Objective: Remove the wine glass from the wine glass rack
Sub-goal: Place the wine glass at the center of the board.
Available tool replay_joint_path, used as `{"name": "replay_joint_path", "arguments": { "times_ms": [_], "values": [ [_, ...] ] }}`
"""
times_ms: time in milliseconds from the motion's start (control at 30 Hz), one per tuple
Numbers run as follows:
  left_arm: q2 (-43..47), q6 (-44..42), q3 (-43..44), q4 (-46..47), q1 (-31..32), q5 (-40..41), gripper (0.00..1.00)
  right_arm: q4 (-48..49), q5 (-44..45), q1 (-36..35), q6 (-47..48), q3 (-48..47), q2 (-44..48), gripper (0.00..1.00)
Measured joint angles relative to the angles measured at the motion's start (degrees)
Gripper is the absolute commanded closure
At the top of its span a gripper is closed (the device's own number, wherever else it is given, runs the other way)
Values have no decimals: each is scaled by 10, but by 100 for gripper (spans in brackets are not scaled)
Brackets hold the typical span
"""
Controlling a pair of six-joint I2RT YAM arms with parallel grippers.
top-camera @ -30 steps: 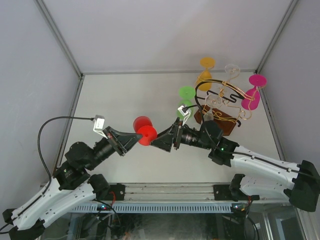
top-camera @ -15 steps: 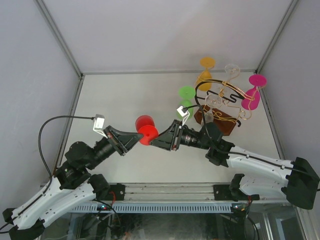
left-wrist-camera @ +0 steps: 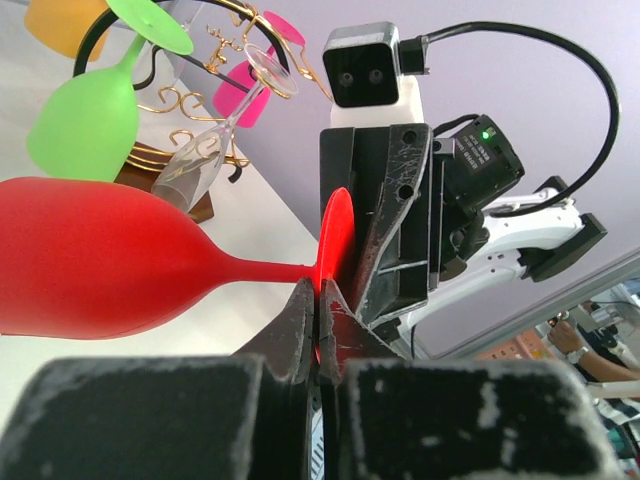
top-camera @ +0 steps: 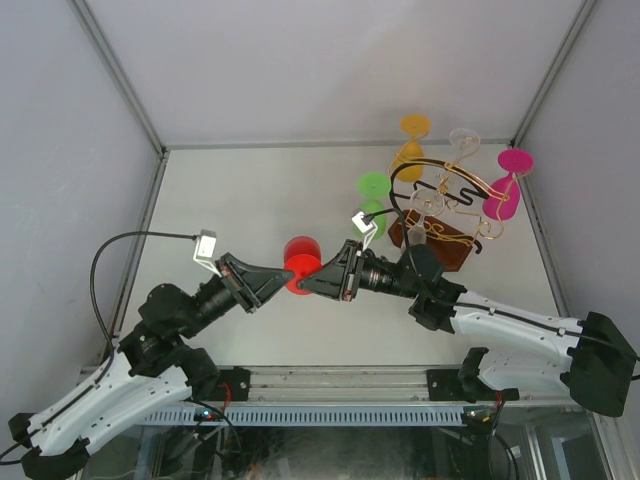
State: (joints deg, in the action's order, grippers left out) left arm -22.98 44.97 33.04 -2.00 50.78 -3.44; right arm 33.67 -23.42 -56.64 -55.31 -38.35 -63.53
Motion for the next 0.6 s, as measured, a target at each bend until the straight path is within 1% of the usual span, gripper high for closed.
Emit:
{"name": "replay_joint_path", "arguments": {
  "times_ms": [100,167,267,300,333,400,467,533,567,600],
  "values": [
    [3,7,-5,6,0,0,100,-2,4,0,1,0,0,90],
    [6,10,-5,6,0,1,100,-3,4,0,1,0,1,99],
    [10,9,-5,6,0,2,100,-6,3,0,3,0,2,100],
    [10,9,-5,6,0,2,99,-7,3,0,2,0,2,100],
    [9,10,-5,6,0,2,95,-8,3,0,2,0,2,100],
    [9,9,-5,5,0,1,82,-9,3,0,3,0,2,100],
    [9,8,-5,3,0,1,56,-12,2,0,9,0,4,100],
    [9,5,-3,-10,0,5,33,-19,0,0,23,0,10,100],
    [9,2,-2,-22,0,8,22,-26,-1,0,37,0,15,100],
    [9,-2,0,-38,0,15,14,-33,-1,0,51,1,21,100]
  ]
}}
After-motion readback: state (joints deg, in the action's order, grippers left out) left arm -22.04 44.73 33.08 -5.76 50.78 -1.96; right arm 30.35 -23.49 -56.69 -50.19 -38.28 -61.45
